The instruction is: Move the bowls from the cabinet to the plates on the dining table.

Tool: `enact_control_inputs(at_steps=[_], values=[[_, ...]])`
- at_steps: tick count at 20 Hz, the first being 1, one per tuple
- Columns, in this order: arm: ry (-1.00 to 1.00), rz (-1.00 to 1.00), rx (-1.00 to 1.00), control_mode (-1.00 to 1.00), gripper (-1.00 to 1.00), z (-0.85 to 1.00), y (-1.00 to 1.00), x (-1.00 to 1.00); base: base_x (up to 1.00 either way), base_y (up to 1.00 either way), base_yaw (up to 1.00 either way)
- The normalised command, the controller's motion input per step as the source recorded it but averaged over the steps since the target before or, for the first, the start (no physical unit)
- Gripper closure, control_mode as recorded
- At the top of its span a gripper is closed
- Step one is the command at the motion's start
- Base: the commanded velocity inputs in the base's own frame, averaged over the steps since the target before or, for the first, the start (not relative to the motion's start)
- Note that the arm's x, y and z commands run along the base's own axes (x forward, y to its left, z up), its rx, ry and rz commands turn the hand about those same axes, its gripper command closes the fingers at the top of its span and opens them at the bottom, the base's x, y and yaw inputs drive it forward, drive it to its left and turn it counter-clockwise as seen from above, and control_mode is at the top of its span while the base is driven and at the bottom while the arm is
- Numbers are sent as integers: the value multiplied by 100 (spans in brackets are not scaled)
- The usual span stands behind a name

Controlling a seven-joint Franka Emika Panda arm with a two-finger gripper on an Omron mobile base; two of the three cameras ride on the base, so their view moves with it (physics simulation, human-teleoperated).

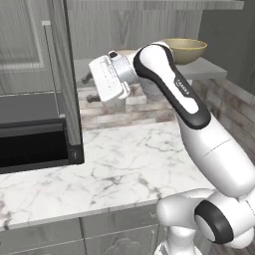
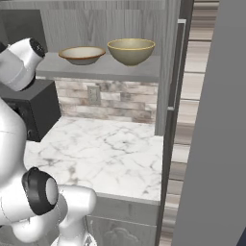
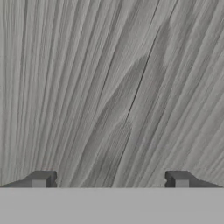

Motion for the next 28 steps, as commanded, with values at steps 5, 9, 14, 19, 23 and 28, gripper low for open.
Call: enact_control_inputs(at_steps=[5,9,14,19,23,28], values=[[0,-23,-8,-100,-100,0,-33,0,0,0,0],[2,-20,-4,-100,-100,3,-42,0,0,0,0],[0,-15,-4,-100,-100,0,-44,0,0,0,0],[0,-12,-3,-100,-100,0,-47,0,0,0,0],[-1,-13,-2,-100,-100,0,-49,-1,0,0,0],[0,-19,-1,-100,-100,0,-42,0,0,0,0]])
